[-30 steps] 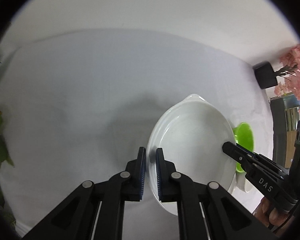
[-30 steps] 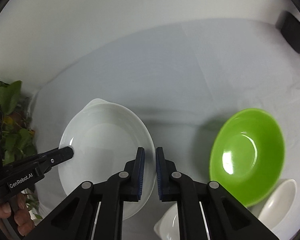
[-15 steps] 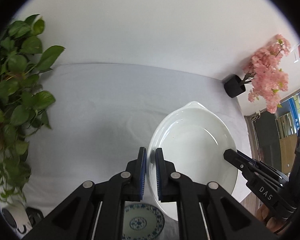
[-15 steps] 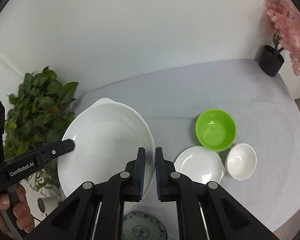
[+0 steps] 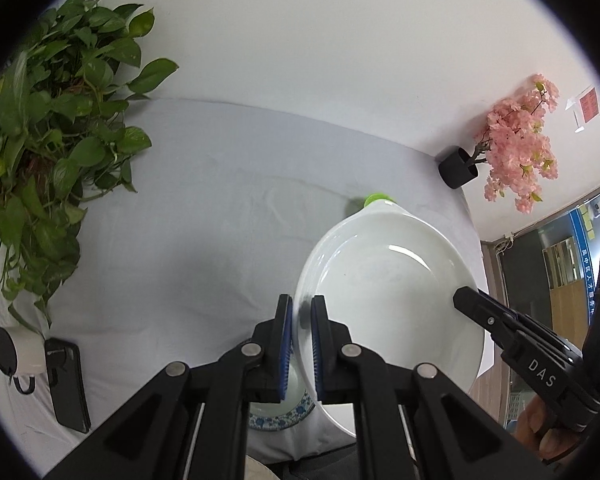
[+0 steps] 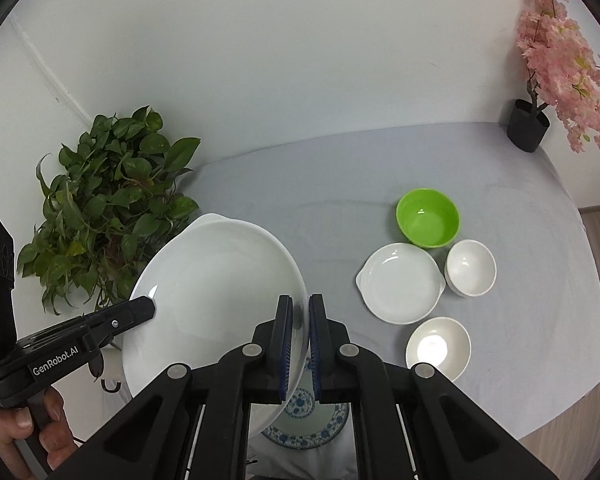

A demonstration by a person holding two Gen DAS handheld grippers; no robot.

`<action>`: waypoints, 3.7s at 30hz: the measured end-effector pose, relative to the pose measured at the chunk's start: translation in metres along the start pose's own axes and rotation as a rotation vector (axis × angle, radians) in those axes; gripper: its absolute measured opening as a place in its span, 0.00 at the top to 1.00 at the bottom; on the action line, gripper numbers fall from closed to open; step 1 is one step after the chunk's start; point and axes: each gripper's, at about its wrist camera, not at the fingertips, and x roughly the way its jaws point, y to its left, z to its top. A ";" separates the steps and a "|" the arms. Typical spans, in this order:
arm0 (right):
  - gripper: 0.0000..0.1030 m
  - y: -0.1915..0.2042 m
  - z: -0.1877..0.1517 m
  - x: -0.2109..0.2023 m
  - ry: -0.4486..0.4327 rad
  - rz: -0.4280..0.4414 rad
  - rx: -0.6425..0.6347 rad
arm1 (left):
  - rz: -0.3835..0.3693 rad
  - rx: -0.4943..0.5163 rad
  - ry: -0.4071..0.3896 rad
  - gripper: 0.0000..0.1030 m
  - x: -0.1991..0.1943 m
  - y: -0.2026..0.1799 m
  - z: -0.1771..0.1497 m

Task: Organize plates and bowls
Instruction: 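Lift the white oval plate with the right gripper toward the patterned plate, then lower the white oval plate onto the patterned plate and open the right gripper, then move the right gripper to the second white oval plate rim and close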

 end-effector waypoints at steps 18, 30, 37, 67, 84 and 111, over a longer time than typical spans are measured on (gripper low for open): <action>0.94 -0.020 -0.098 0.067 0.203 -0.038 0.037 | 0.025 -0.043 0.204 0.92 0.065 0.038 -0.072; 0.95 -0.037 -0.144 0.135 0.326 -0.029 0.085 | 0.026 -0.066 0.317 0.92 0.120 0.073 -0.103; 0.95 -0.051 -0.162 0.175 0.344 -0.027 0.088 | 0.022 -0.085 0.358 0.93 0.152 0.086 -0.116; 0.93 -0.094 -0.196 0.275 0.410 -0.034 0.124 | 0.056 -0.052 0.404 0.93 0.219 0.106 -0.128; 0.94 -0.082 -0.196 0.293 0.478 -0.062 0.074 | 0.107 -0.041 0.460 0.94 0.225 0.108 -0.132; 0.33 -0.142 -0.082 0.077 0.013 -0.013 0.175 | 0.030 0.281 -0.221 0.73 0.040 0.005 -0.033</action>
